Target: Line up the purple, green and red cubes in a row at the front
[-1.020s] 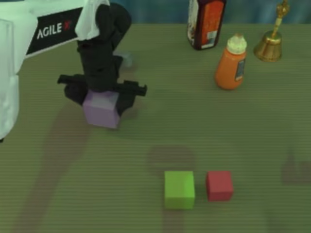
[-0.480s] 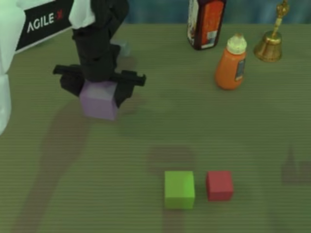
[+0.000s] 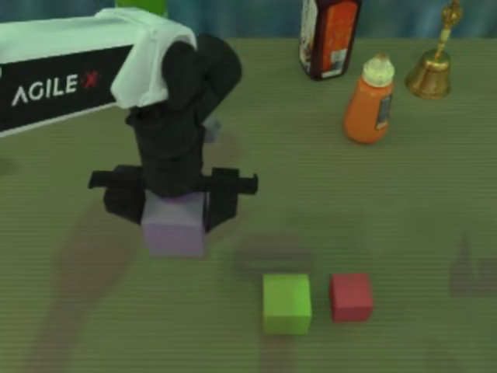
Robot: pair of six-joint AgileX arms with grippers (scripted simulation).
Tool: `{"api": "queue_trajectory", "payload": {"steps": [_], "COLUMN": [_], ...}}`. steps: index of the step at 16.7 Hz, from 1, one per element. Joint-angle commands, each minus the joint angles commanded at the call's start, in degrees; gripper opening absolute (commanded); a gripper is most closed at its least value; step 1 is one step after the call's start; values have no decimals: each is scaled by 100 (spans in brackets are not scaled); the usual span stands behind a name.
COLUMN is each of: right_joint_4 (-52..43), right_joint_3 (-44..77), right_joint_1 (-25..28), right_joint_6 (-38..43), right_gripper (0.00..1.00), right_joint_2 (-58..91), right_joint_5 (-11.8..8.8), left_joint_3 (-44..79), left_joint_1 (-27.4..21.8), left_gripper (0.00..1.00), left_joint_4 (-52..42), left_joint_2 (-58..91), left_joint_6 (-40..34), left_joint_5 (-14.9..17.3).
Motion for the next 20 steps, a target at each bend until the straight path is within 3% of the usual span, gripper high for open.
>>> {"api": "queue_trajectory", "payload": {"steps": [5, 12, 20], "right_joint_4": [0, 0, 0], "right_joint_3": [0, 0, 0], "right_joint_1": [0, 0, 0], "right_joint_6": [0, 0, 0], "right_gripper": [100, 100, 100], "right_joint_2": [0, 0, 0], "right_joint_5": [0, 0, 0], "left_joint_3": [-1169, -1279, -2148], "left_joint_1": [-551, -559, -582], "left_gripper": [0, 0, 0], "left_joint_4": [302, 402, 1860], "left_joint_2": [-974, -972, -417], "left_joint_6": [-1003, -1030, -1045], "left_joint_5": [-14, -16, -13]}}
